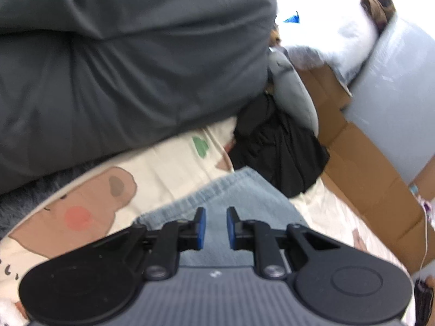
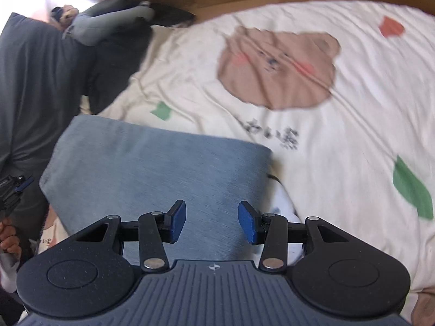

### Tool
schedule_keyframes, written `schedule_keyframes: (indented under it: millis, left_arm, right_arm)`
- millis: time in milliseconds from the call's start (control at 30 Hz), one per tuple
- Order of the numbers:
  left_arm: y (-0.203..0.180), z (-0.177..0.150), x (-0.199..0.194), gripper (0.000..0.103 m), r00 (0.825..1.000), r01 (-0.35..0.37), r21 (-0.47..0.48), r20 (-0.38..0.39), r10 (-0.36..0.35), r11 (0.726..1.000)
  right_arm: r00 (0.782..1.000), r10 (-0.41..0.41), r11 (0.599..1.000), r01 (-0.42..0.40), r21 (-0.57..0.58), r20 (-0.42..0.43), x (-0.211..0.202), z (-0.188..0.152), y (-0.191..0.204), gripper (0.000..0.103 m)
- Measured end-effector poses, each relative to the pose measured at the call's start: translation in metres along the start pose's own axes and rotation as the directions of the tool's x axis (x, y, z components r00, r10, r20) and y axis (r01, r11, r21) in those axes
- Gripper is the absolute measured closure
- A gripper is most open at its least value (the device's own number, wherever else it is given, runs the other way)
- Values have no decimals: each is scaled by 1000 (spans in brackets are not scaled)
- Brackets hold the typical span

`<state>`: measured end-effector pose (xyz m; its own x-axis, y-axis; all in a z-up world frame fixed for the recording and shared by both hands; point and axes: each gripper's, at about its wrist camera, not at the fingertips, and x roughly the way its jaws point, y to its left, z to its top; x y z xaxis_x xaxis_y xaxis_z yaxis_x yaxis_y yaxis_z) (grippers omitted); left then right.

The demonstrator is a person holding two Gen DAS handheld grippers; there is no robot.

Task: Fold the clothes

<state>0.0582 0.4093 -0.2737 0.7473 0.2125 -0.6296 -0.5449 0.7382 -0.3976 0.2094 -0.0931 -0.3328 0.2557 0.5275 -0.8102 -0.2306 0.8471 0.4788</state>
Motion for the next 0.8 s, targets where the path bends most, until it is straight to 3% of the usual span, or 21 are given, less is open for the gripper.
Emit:
schedule_keyframes:
  millis: [167,267,400,600,633,700,800]
  left_arm:
    - [-2,-11,14,87,999,0,91,-41,4,996]
    - [8,-21,24,86,995,-55,128,-75,65,990]
    - [33,-25,28,101,991,-69,38,-110,73,997]
    - [35,-27,31,101,989,-83,41,-119,87,996]
    - [35,-27,31,101,989,-83,40,-120,87,996]
    - [35,-27,31,101,989,-83,39,-121,87,996]
    - [34,-27,31,101,989,-87,43,-120,91,995]
  right_arm:
    - [999,40,986,-36,162,-22,25,-14,-29,55]
    - [996,92,972,-89,217,-3,33,-18,-40,56]
    - [980,196,926,-194,325,25,42,-13,-55,60]
    - [952,303,874,-298,385,49,56,0,-72,61]
    - [947,316,863,-311,398,56,57,1,-75,63]
    - [932,351,836,-353,420,84,54,0,-80,80]
    - [904,406,789,-421,448,134,47,-4,-85,89]
